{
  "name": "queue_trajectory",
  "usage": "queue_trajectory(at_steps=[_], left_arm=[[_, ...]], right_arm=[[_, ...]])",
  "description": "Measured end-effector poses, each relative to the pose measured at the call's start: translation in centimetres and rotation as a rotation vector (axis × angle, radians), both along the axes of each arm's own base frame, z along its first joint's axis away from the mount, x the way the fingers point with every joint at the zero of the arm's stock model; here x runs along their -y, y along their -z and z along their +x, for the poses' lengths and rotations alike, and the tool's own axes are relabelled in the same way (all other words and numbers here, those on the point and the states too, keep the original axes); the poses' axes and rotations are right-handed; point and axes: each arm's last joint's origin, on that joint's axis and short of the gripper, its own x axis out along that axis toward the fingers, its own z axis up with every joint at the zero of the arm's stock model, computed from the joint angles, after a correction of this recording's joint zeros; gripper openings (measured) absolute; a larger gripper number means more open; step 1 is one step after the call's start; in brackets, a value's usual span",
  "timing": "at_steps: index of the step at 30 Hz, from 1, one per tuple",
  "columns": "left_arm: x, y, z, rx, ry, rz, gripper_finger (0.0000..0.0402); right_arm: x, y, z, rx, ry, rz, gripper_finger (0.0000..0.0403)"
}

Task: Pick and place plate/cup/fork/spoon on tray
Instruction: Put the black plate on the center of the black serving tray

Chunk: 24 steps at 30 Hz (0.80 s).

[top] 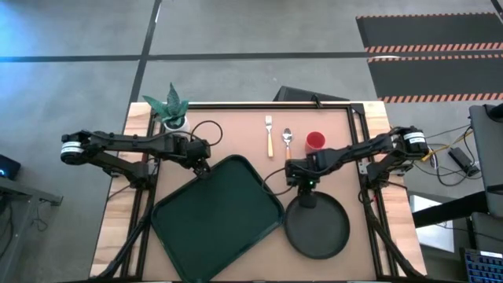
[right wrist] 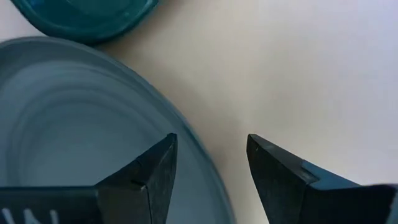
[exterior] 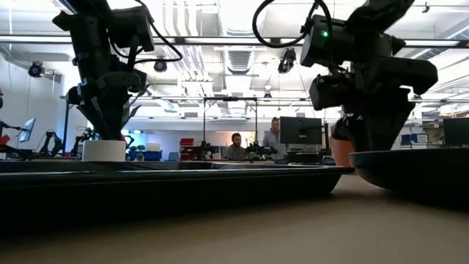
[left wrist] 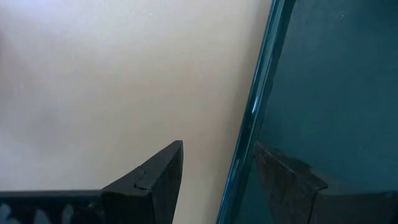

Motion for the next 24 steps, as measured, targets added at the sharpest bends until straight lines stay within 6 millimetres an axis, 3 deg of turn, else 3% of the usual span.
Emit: queue_trajectory(at_steps=[8, 11, 15, 24], left_arm=[[0.01, 0.00, 0.01, 0.000, 0.000, 0.000, 0.0180], [0.00, 0.00, 0.01, 0.001, 0.000, 0.000, 0.0180], [-0.01, 0.00, 0.01, 0.000, 0.000, 0.003, 0.0180], [-0.02, -0.01, 0.01, 0.001, -0.001, 0.008, 0.0180]], right_arm=[[-0.09, 0.86, -0.62, -0.033, 0.046, 0.050, 0.0175], [-0.09, 0.85, -0.61, -0.037, 0.057, 0.053, 0.0134], [-0.12, 0.85, -0.68, -0.052, 0.073, 0.070, 0.0033], [-0.22, -0.06, -0.28, -0.071, 0.150, 0.100, 0.0009]])
